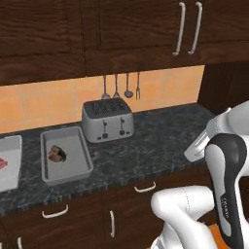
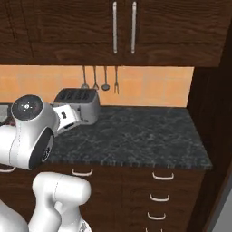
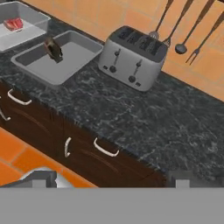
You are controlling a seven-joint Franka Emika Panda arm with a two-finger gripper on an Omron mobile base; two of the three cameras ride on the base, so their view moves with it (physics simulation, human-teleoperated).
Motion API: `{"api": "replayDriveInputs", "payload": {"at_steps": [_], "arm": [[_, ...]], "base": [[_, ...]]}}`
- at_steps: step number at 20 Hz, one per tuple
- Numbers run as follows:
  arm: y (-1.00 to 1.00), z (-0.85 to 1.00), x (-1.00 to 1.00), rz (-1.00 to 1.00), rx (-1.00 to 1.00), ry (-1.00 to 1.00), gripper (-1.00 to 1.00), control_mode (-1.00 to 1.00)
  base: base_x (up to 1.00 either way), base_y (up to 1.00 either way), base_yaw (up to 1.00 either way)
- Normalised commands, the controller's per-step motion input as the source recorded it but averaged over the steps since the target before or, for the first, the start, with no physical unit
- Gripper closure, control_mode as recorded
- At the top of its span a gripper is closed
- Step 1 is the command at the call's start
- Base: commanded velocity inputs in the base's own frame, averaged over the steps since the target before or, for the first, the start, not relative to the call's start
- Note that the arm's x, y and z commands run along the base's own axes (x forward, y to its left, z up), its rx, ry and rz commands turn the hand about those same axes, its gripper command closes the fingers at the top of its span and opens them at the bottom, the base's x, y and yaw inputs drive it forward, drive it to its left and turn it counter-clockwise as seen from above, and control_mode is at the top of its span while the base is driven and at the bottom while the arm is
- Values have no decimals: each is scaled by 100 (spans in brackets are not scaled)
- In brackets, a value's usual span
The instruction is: Place one lime and one steak in each tupperware on the nearby counter, to pack two identical lunches.
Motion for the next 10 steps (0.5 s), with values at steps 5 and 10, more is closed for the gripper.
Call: {"api": "replayDriveInputs", "payload": {"at_steps": [5, 10], "arm": [[0, 0, 0, 0, 0, 0, -100, 100], [0, 0, 0, 0, 0, 0, -100, 100]], "base": [[-72, -100, -3], [-83, -92, -2]]}}
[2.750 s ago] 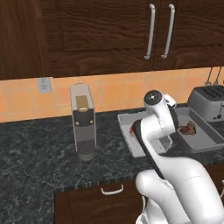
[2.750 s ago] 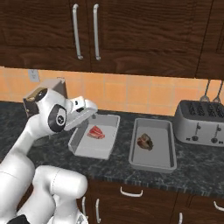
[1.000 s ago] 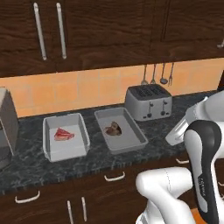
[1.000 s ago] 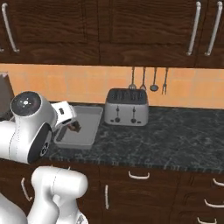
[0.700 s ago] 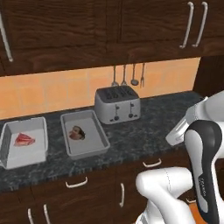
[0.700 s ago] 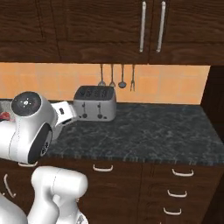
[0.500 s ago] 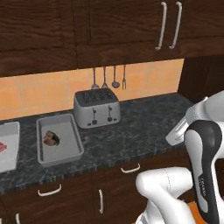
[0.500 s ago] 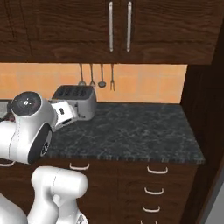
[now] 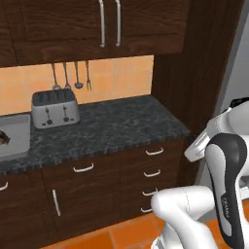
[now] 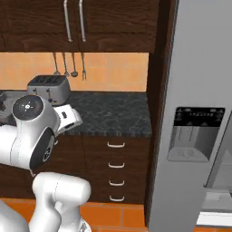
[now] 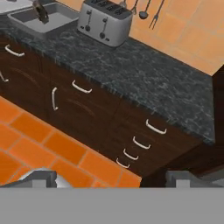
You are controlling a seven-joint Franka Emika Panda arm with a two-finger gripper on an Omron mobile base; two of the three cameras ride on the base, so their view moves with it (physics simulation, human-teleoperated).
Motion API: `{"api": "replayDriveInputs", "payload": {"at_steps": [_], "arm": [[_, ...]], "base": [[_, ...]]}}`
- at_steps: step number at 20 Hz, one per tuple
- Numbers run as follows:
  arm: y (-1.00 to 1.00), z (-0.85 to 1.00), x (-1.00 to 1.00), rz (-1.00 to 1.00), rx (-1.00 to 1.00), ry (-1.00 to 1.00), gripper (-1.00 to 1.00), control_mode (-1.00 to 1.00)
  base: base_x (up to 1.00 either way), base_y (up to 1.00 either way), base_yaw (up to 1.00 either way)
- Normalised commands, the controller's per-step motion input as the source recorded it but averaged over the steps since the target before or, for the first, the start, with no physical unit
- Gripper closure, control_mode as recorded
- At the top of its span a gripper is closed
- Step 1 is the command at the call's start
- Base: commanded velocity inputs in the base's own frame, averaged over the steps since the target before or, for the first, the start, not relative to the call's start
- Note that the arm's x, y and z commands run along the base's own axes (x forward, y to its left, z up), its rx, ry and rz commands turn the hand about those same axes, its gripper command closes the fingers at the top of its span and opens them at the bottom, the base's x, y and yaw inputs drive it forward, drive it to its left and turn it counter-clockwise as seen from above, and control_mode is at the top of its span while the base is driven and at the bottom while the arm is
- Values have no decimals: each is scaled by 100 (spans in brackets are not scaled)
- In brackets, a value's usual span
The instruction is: Place one lime and one steak in each tupperware on the nearby counter, to pack two identical lunches.
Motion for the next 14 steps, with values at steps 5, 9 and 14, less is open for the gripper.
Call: {"api": "replayDriveInputs", "payload": {"at_steps": [5, 9, 14], "arm": [[0, 0, 0, 0, 0, 0, -100, 100], [0, 0, 0, 0, 0, 0, -100, 100], [0, 0, 0, 0, 0, 0, -100, 100]], "base": [[0, -100, -7], [19, -100, -4], [39, -100, 0]]}}
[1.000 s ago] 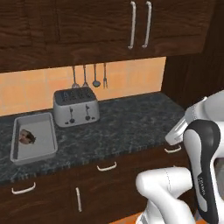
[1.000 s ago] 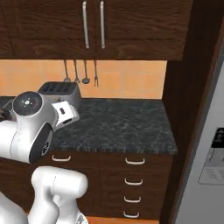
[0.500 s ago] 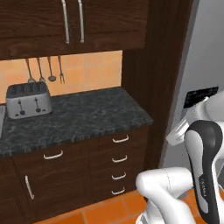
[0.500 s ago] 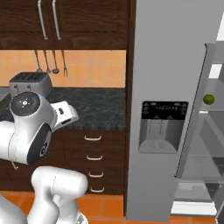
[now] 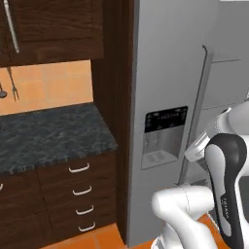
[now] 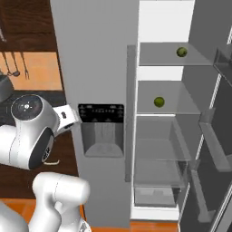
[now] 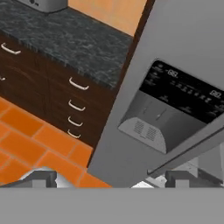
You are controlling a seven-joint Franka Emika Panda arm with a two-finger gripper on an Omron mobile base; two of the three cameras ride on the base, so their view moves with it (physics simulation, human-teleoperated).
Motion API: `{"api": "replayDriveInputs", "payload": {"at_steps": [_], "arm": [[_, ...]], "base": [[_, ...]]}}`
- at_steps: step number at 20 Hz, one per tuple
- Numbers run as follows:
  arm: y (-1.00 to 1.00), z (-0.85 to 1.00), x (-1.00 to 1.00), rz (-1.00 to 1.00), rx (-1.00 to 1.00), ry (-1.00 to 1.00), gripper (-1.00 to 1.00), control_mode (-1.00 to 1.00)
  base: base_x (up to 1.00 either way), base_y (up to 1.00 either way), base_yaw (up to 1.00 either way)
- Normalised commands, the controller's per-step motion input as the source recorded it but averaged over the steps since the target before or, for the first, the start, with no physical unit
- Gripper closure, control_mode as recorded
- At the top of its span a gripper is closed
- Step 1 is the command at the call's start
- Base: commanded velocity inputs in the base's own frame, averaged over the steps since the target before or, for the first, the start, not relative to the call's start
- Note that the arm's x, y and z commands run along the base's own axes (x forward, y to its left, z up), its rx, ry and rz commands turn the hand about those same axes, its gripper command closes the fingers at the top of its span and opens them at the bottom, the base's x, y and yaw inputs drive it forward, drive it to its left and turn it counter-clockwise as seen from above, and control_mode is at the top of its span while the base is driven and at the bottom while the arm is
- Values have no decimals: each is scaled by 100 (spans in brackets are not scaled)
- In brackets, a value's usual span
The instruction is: Place one lime and one steak in each tupperware on the nearby counter, to pack two identical lunches.
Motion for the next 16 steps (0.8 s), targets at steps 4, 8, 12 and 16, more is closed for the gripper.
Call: {"api": "replayDriveInputs", "payload": {"at_steps": [4, 8, 12, 16], "arm": [[0, 0, 0, 0, 0, 0, -100, 100], [0, 0, 0, 0, 0, 0, -100, 100], [0, 0, 0, 0, 0, 0, -100, 100], [0, 0, 0, 0, 0, 0, -100, 100]], "base": [[50, -97, 1], [55, -77, 10], [53, -55, 15], [36, -21, 20]]}}
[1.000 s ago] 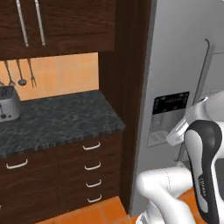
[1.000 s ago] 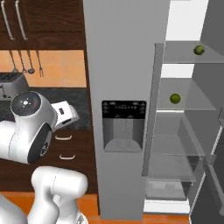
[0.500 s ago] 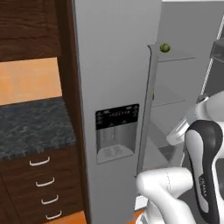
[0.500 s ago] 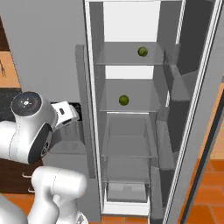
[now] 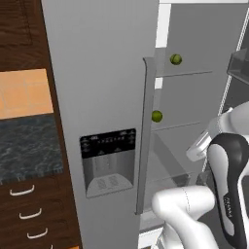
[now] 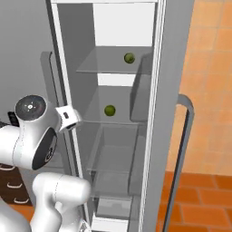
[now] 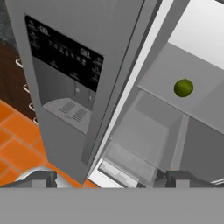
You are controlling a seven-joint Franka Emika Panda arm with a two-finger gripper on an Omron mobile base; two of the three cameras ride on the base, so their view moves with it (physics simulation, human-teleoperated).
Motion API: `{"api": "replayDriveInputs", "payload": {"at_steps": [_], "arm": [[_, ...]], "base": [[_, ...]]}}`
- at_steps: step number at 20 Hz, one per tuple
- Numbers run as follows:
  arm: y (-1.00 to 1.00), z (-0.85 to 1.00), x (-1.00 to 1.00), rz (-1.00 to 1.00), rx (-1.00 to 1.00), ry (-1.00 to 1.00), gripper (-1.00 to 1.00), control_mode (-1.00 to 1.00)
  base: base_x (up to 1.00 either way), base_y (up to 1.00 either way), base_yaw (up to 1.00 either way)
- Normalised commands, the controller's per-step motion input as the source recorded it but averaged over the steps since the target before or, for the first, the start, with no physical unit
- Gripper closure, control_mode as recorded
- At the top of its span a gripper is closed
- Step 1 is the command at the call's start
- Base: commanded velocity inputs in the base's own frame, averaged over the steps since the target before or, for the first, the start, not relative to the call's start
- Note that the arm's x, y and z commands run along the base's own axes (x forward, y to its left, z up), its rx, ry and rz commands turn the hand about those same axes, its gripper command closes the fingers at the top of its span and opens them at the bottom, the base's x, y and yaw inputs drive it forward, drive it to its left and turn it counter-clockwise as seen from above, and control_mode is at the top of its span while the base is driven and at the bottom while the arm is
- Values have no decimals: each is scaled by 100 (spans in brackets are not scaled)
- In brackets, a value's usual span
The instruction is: Place one lime and one steak in each tupperware on the nearby counter, to pack two identical lunches.
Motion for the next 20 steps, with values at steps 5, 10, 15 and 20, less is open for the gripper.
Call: {"api": "replayDriveInputs", "payload": {"at_steps": [5, 10, 15, 20], "arm": [[0, 0, 0, 0, 0, 0, -100, 100], [0, 0, 0, 0, 0, 0, -100, 100], [14, -5, 19, -1, 0, 0, -100, -100], [33, -20, 53, -18, 0, 0, -100, -100]], "base": [[13, -34, 18], [13, -55, 16], [17, -10, 4], [0, 0, 0]]}}
